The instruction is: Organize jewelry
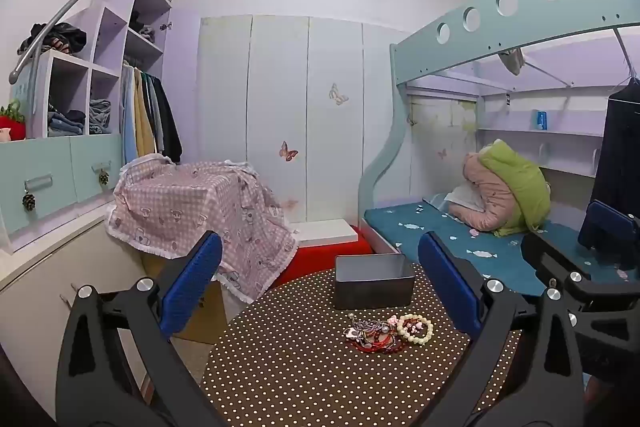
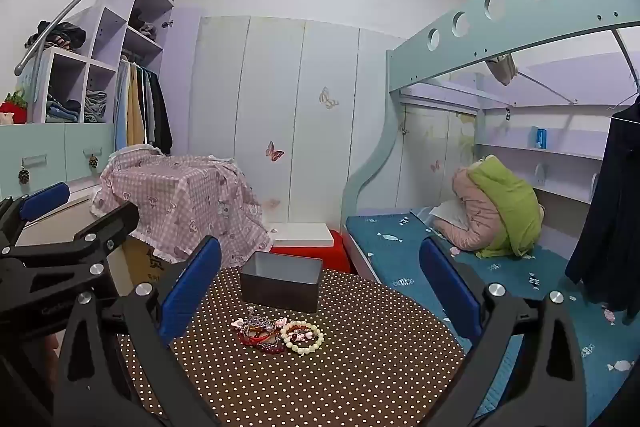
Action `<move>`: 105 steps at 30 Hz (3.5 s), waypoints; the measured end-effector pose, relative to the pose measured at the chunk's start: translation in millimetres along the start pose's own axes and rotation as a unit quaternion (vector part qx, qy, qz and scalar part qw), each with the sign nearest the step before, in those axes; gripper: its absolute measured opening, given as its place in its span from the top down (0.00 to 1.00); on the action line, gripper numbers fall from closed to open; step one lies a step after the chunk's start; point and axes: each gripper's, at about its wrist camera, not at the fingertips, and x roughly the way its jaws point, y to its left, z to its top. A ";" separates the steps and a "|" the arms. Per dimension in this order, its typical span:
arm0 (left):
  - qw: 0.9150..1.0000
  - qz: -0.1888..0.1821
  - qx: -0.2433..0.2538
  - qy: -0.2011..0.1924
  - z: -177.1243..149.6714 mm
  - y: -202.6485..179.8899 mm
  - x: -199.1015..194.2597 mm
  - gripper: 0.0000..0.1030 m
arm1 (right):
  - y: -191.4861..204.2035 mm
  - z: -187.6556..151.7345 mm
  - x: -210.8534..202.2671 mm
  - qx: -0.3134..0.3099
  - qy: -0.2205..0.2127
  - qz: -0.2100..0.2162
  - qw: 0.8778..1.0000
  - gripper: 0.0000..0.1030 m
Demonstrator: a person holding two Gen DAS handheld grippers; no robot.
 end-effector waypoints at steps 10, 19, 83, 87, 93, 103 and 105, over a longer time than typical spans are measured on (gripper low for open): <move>1.000 -0.001 0.001 0.002 -5.1 -3.1 2.0 0.05 | -2.2 0.4 -1.4 0.003 0.001 -0.001 1.000 0.07; 1.000 -0.003 0.004 0.006 -2.6 -0.4 2.8 0.05 | 0.1 -1.0 -0.7 0.004 0.004 -0.003 1.000 0.07; 1.000 0.000 0.013 0.016 -2.1 0.3 10.1 0.05 | -1.2 -13.1 9.6 0.013 0.017 -0.005 1.000 0.07; 0.999 0.005 0.020 0.029 -8.9 3.0 23.4 0.05 | -4.3 -15.7 16.5 0.020 0.025 -0.007 0.999 0.07; 0.995 -0.011 0.004 0.103 -38.3 15.8 62.7 0.05 | -15.8 -32.5 37.5 0.035 0.066 -0.006 0.997 0.07; 0.970 -0.059 -0.028 0.232 -101.4 21.7 139.7 0.05 | -34.1 -72.6 83.1 0.052 0.152 0.008 0.987 0.07; 0.967 -0.070 -0.029 0.242 -110.3 16.7 149.8 0.05 | -38.1 -80.5 92.9 0.056 0.167 0.012 0.984 0.07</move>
